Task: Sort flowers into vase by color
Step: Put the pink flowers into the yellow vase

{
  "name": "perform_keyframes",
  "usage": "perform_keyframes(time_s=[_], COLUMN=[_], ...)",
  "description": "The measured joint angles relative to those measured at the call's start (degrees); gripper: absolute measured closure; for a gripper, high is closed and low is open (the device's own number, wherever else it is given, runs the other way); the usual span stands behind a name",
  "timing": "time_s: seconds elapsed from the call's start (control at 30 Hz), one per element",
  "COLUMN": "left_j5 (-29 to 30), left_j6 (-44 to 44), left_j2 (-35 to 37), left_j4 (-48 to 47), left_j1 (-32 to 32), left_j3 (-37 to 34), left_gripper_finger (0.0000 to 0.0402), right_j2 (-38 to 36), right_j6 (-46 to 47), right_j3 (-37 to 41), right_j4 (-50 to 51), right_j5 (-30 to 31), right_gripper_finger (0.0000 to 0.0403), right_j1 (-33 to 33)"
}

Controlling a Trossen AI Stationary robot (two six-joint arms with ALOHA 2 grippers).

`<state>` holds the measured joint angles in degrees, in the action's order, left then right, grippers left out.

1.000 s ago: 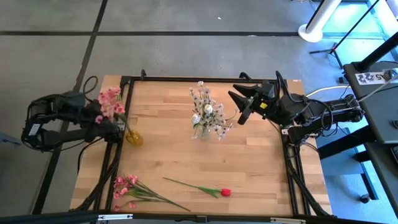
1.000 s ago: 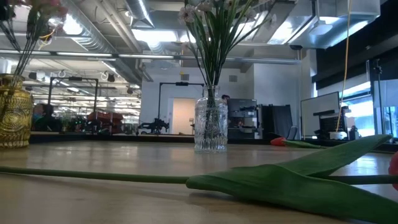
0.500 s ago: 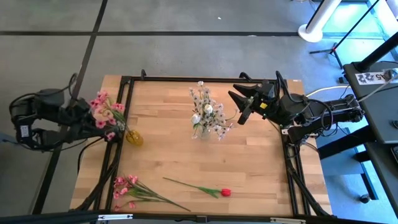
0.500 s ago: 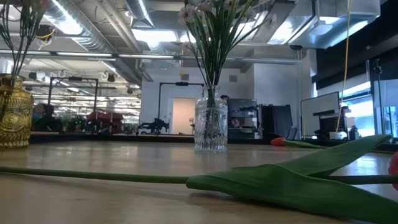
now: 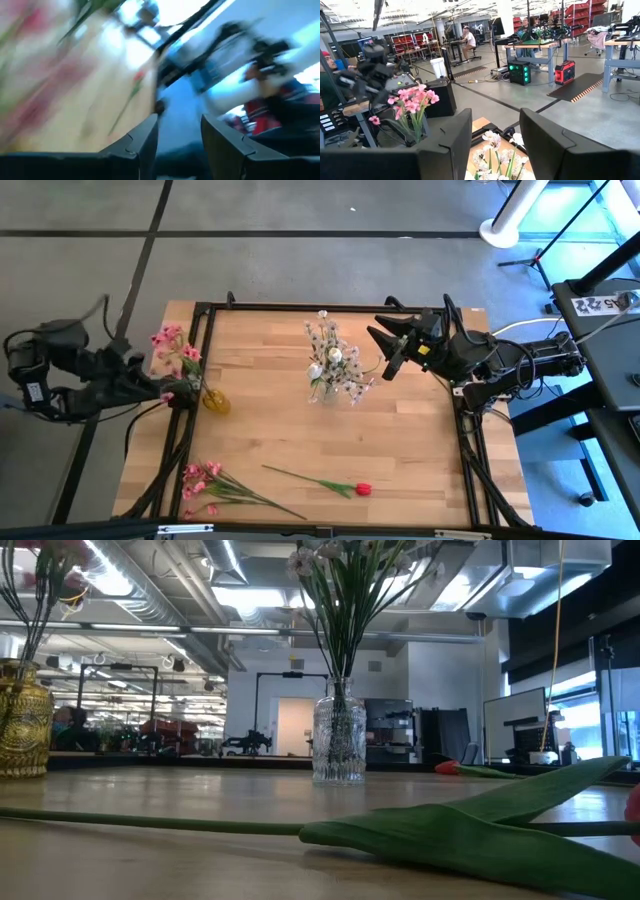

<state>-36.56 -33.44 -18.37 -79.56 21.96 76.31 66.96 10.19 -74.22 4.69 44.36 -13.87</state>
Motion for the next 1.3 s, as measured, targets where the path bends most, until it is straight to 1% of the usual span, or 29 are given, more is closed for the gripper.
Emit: perform_keyframes(time_s=[0.13, 0.23, 0.3, 0.37, 0.5, 0.63, 0.77, 0.9, 0.93, 1.0, 1.17, 1.23, 1.3], left_j5=[-5.99, -9.79, -11.31, -12.12, -14.65, -20.75, -29.26, -38.63, -39.49, -39.41, -38.56, -38.12, -37.43], left_j6=[-1.56, -3.94, -5.38, -6.50, -6.74, -6.73, -6.90, -8.26, -7.98, -6.39, -5.46, -5.25, -4.09], left_j2=[0.00, 0.00, 0.00, 0.00, -0.01, -0.91, -1.40, -1.40, -1.40, -1.42, -1.44, -1.45, -2.25], left_j4=[16.76, 27.30, 32.41, 35.26, 36.76, 37.06, 37.51, 39.53, 39.55, 39.56, 39.44, 37.98, 37.22], left_j1=[0.95, 1.59, 2.41, 3.66, 7.41, 13.15, 20.05, 27.93, 30.14, 33.17, 34.67, 32.46, 28.07], left_j3=[0.00, 0.00, 0.02, 0.02, 0.00, -0.07, -0.04, 0.00, 0.00, 0.00, 0.00, -0.02, 0.01], left_gripper_finger=[0.0257, 0.0257, 0.0257, 0.0257, 0.0257, 0.0257, 0.0257, 0.0259, 0.0262, 0.0268, 0.0286, 0.0293, 0.0299], right_j2=[0.02, 0.00, 0.02, 0.02, 0.02, 0.02, 0.02, 0.02, 0.02, 0.02, 0.02, 0.02, 0.02], right_j6=[0.00, 0.00, 0.02, 0.09, 0.10, 0.11, 0.15, 1.58, 1.64, 1.66, 1.71, 1.73, 1.75], right_j3=[0.00, 0.00, 0.00, 0.00, 0.00, 0.00, 0.00, 0.00, 0.01, 0.02, 0.02, 0.02, 0.02], right_j4=[1.26, 2.49, 2.93, 2.93, 2.89, 2.87, 2.74, 2.71, 2.68, 2.69, 2.70, 2.76, 2.73], right_j5=[0.00, 0.00, 0.23, 1.79, 3.10, 3.13, 3.42, 7.04, 7.20, 7.21, 7.15, 7.13, 6.97], right_gripper_finger=[0.0237, 0.0237, 0.0237, 0.0237, 0.0237, 0.0237, 0.0237, 0.0237, 0.0237, 0.0237, 0.0237, 0.0237, 0.0237], right_j1=[0.00, 0.00, 0.00, 0.00, 0.01, 0.02, 0.01, 0.02, 0.02, 0.02, 0.02, 0.00, 0.00])
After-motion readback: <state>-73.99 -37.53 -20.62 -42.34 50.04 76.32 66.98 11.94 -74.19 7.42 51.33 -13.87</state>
